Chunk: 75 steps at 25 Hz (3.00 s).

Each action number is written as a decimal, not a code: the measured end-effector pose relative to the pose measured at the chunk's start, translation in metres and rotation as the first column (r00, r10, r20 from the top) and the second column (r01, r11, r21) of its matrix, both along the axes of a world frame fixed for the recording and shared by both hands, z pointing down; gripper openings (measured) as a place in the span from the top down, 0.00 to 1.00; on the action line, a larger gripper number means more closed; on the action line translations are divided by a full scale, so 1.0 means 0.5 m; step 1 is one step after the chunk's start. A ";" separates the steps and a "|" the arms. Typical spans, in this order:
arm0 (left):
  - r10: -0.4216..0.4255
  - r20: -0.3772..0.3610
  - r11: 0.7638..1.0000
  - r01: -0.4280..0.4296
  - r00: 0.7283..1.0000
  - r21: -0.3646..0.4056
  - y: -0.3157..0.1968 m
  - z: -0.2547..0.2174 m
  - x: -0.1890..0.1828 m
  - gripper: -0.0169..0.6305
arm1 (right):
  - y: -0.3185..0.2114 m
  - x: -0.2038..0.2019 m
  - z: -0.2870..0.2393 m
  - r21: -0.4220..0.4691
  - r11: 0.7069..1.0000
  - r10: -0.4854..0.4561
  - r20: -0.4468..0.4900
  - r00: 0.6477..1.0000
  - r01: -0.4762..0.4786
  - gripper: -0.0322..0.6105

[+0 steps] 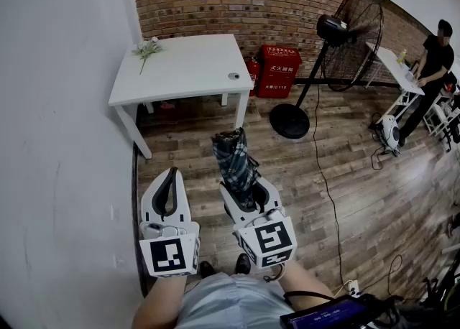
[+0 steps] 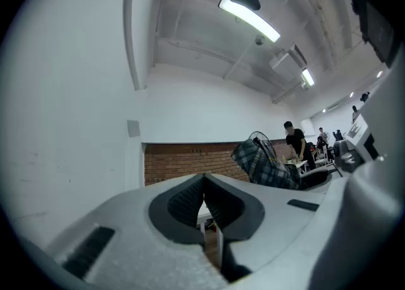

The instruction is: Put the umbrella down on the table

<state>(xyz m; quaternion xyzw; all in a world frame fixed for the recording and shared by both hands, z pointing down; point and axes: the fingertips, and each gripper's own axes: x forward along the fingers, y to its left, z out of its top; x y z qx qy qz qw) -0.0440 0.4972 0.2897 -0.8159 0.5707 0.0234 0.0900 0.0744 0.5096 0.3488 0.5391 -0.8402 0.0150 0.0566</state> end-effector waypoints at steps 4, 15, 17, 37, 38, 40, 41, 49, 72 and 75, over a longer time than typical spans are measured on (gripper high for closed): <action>-0.004 0.000 1.000 0.004 1.000 -0.002 -0.010 -0.017 0.008 0.97 | -0.011 0.008 -0.015 -0.005 1.000 -0.003 -0.003 1.000 0.003 0.61; 0.000 0.005 1.000 0.000 1.000 -0.010 -0.002 -0.001 -0.057 0.97 | -0.004 -0.043 -0.010 -0.020 0.999 0.025 0.014 1.000 -0.025 0.61; 0.006 0.014 1.000 -0.006 1.000 -0.008 0.005 -0.003 -0.073 0.97 | 0.006 -0.061 -0.012 -0.022 0.999 0.026 0.015 1.000 -0.026 0.61; 0.025 0.030 0.998 -0.023 0.999 -0.066 -0.202 0.058 -0.027 0.97 | -0.198 -0.014 0.024 -0.055 0.998 0.038 0.010 0.999 -0.037 0.60; 0.021 0.034 0.998 -0.019 0.999 -0.066 -0.225 0.056 -0.022 0.97 | -0.223 -0.009 0.026 -0.059 0.998 0.033 0.012 0.999 -0.032 0.60; 0.005 0.037 0.998 -0.003 0.999 -0.067 -0.271 0.053 -0.016 0.97 | -0.273 0.001 0.029 -0.065 0.998 0.021 0.011 1.000 -0.020 0.60; -0.004 0.037 0.998 0.006 0.999 -0.066 -0.292 0.050 -0.013 0.97 | -0.296 0.006 0.029 -0.066 0.998 0.013 0.010 1.000 -0.013 0.60; -0.040 0.044 0.998 0.042 0.998 -0.053 -0.432 0.032 0.009 0.97 | -0.448 0.026 0.021 -0.067 0.997 -0.031 0.006 1.000 0.031 0.60; -0.074 0.045 0.990 0.078 0.996 -0.115 -0.879 0.107 -0.178 0.97 | -0.876 -0.128 0.112 -0.161 0.986 -0.045 -0.020 0.999 0.041 0.60; -0.046 0.028 0.989 0.050 0.999 -0.139 -0.956 0.108 -0.210 0.97 | -0.952 -0.172 0.109 -0.170 0.985 -0.031 -0.020 0.999 0.027 0.60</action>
